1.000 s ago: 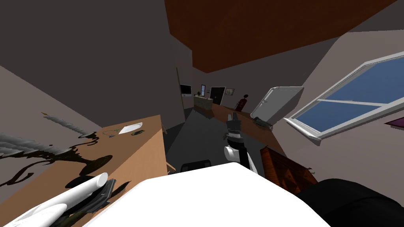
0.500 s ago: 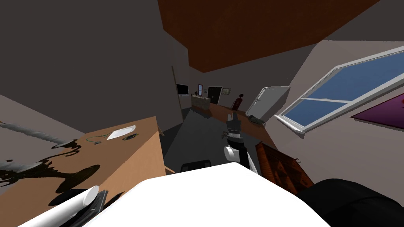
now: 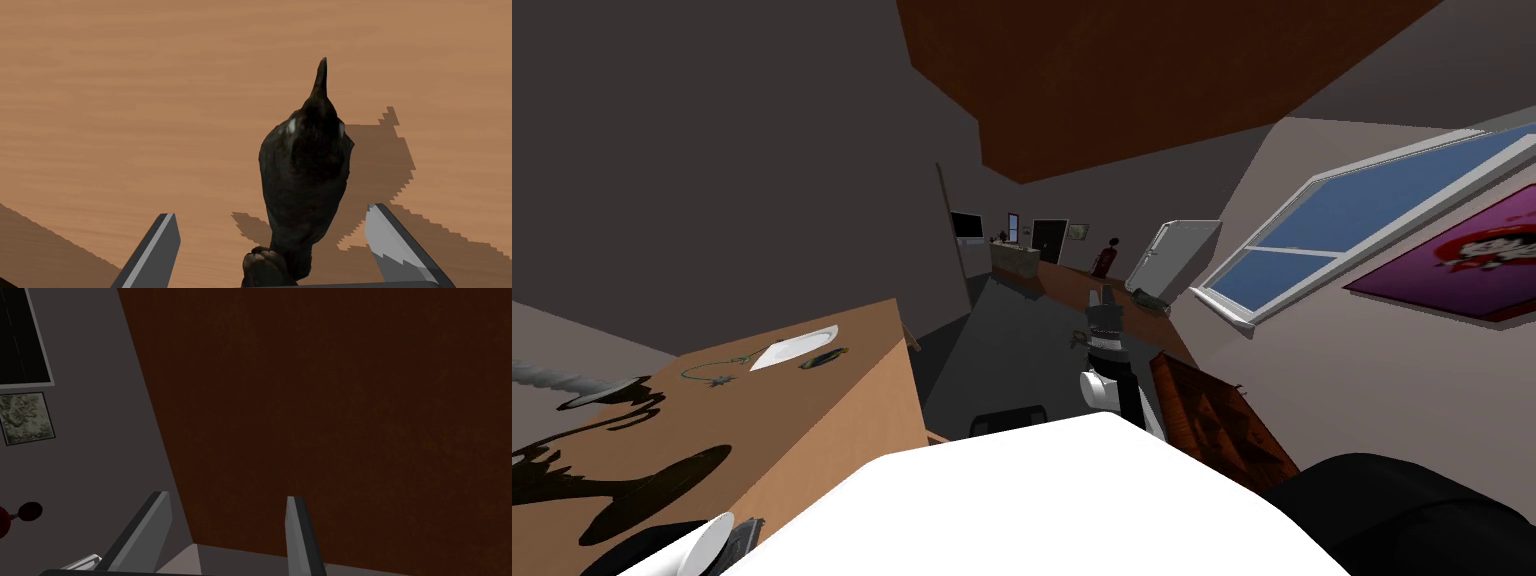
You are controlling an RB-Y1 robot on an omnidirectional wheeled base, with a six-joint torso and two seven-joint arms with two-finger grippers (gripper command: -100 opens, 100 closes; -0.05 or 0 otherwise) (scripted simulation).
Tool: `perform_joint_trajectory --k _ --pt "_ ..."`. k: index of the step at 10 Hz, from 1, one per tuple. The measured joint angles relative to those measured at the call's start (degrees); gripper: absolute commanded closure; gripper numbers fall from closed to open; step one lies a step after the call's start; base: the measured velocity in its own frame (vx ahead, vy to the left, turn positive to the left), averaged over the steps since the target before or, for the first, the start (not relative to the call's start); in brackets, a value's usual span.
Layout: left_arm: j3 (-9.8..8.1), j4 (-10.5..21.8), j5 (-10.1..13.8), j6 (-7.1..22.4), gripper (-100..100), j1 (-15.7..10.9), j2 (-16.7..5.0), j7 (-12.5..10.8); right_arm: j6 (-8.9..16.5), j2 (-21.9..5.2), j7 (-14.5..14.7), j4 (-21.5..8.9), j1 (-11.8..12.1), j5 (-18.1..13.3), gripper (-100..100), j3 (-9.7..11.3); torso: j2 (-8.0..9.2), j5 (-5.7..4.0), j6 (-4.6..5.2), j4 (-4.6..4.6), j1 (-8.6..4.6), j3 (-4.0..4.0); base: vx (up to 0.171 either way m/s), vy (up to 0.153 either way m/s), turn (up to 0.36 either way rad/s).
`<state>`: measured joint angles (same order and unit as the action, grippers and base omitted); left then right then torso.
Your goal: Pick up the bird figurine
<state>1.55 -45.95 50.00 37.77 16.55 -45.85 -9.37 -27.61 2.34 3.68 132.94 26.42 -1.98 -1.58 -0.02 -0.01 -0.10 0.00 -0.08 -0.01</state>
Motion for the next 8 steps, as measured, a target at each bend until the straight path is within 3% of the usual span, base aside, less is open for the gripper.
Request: perform_joint_trajectory --k 1,2,6,7,8 --pt "0.20 -0.7 0.7 -0.6 -100 1.4 -0.1 -0.7 0.0 0.0 0.0 0.0 0.0 0.0 0 0.0 -0.01 0.00 -0.01 0.00 0.04 0.00 0.005 0.021 -0.022" --pt "0.22 -0.8 0.8 -0.7 100 1.5 -0.2 -0.8 0.0 0.0 0.0 0.0 0.0 0.0 0 0.0 0.00 0.00 -0.02 0.00 -0.02 0.00 0.000 0.000 0.000" --pt "0.23 -0.8 0.8 -0.7 100 1.5 -0.1 -0.8 0.0 0.0 0.0 0.0 0.0 0.0 0 0.0 0.02 -0.04 -0.03 0.00 -0.10 0.01 0.001 0.001 -0.003" --pt "0.23 -0.8 0.8 -0.7 0 1.5 -0.1 -0.8 0.0 0.0 0.0 0.0 0.0 0.0 0 0.0 0.02 -0.04 -0.03 0.00 -0.11 0.01 0.000 0.000 0.000" --pt "0.23 -0.8 0.8 -0.7 100 1.5 -0.1 -0.8 0.0 0.0 0.0 0.0 0.0 0.0 0 0.0 0.02 -0.04 -0.03 0.00 -0.11 0.01 -0.008 -0.026 0.185"
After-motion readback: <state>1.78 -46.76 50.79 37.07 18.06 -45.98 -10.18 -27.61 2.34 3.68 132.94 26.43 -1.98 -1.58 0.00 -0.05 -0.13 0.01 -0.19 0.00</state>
